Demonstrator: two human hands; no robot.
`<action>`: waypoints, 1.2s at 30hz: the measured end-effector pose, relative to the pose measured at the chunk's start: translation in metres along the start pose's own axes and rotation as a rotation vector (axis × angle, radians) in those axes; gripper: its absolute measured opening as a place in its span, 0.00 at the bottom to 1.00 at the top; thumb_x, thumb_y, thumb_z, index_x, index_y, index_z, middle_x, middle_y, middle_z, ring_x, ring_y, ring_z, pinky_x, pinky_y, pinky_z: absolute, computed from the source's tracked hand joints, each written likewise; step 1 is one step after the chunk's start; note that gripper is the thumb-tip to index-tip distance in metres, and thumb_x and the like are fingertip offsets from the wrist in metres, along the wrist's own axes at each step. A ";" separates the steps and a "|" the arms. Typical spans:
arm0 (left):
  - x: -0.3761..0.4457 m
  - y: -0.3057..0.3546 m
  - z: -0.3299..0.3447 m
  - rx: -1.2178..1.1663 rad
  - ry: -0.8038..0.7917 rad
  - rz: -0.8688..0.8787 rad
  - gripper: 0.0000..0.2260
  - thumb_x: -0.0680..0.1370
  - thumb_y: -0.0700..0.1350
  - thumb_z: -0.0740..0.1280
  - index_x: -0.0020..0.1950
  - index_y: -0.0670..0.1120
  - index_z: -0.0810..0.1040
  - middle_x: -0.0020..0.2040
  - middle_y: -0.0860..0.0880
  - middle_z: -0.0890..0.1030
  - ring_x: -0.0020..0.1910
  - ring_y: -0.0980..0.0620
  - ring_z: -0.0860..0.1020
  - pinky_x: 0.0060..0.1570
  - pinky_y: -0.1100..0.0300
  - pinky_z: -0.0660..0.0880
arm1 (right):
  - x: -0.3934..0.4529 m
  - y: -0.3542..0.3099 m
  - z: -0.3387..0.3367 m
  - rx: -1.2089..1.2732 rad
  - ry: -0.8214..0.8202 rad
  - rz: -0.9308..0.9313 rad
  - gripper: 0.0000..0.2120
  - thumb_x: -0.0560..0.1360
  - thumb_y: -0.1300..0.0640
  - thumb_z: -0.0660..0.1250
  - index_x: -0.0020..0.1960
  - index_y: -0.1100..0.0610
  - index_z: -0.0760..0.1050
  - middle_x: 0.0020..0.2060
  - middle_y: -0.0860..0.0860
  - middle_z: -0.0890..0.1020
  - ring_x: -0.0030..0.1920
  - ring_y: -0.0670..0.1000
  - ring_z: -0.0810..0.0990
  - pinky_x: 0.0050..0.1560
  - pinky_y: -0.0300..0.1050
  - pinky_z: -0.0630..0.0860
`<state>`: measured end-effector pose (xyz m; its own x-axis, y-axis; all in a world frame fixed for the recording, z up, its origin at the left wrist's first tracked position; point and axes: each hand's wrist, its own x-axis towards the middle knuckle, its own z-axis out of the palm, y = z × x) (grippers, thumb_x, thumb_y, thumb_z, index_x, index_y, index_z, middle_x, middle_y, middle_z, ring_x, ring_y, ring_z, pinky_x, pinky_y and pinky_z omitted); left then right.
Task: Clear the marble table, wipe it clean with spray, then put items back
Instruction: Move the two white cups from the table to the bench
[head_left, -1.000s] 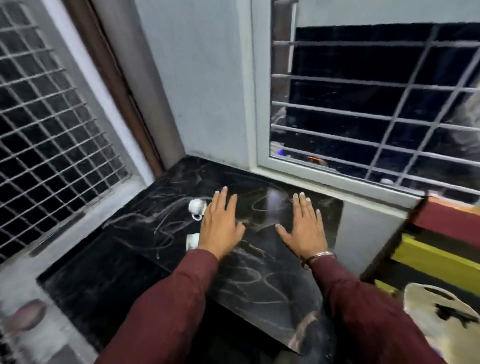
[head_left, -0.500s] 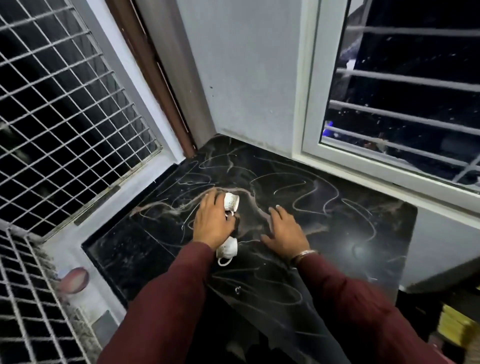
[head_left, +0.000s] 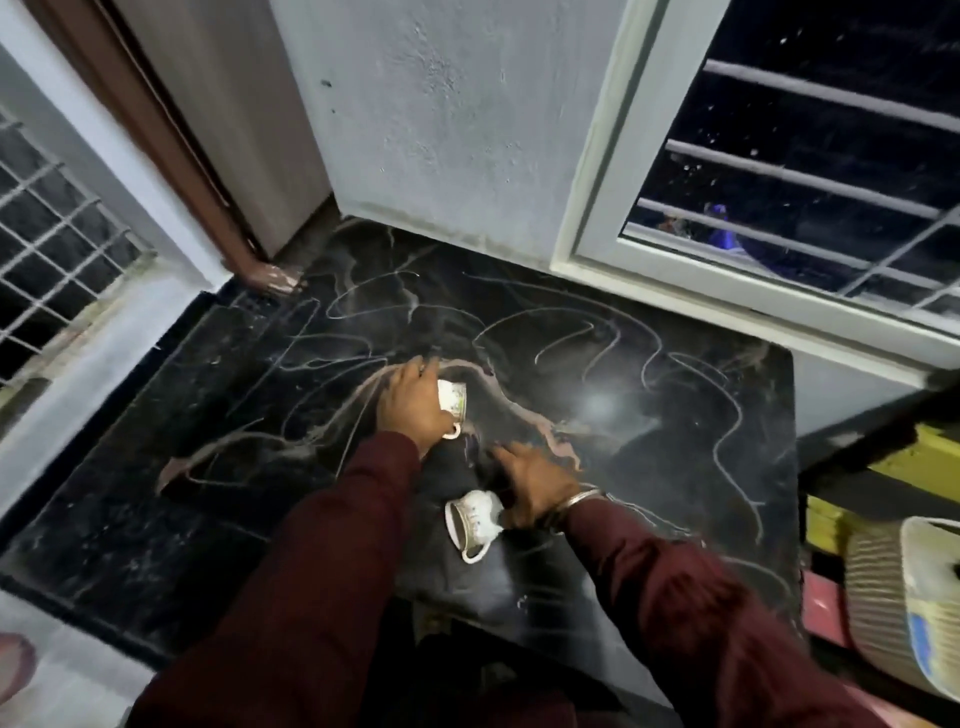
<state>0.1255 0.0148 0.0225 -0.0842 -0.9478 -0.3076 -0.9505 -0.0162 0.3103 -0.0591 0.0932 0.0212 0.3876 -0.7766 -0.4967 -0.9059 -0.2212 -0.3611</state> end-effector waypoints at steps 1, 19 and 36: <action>0.006 -0.005 0.002 0.020 -0.012 0.016 0.42 0.71 0.48 0.76 0.80 0.45 0.60 0.78 0.41 0.64 0.75 0.39 0.65 0.73 0.48 0.64 | 0.005 -0.001 0.004 -0.002 -0.012 -0.012 0.42 0.59 0.46 0.73 0.70 0.57 0.64 0.64 0.57 0.71 0.62 0.60 0.72 0.61 0.50 0.71; 0.042 -0.016 0.033 -0.078 -0.119 0.141 0.31 0.69 0.49 0.80 0.67 0.45 0.71 0.68 0.42 0.75 0.64 0.39 0.76 0.61 0.47 0.74 | 0.014 -0.013 0.053 0.210 0.062 -0.018 0.28 0.61 0.50 0.71 0.60 0.54 0.72 0.53 0.55 0.79 0.53 0.58 0.79 0.50 0.49 0.77; -0.026 0.113 0.020 -1.408 -0.516 0.058 0.09 0.77 0.42 0.66 0.58 0.47 0.79 0.51 0.42 0.84 0.46 0.46 0.83 0.46 0.48 0.79 | -0.110 0.055 0.015 1.489 0.936 0.498 0.21 0.63 0.63 0.72 0.56 0.61 0.77 0.50 0.58 0.83 0.45 0.50 0.81 0.49 0.45 0.78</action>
<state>0.0140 0.0435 0.0475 -0.4894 -0.7493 -0.4462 0.0904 -0.5525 0.8286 -0.1493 0.1755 0.0444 -0.5259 -0.7507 -0.3999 0.1970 0.3499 -0.9159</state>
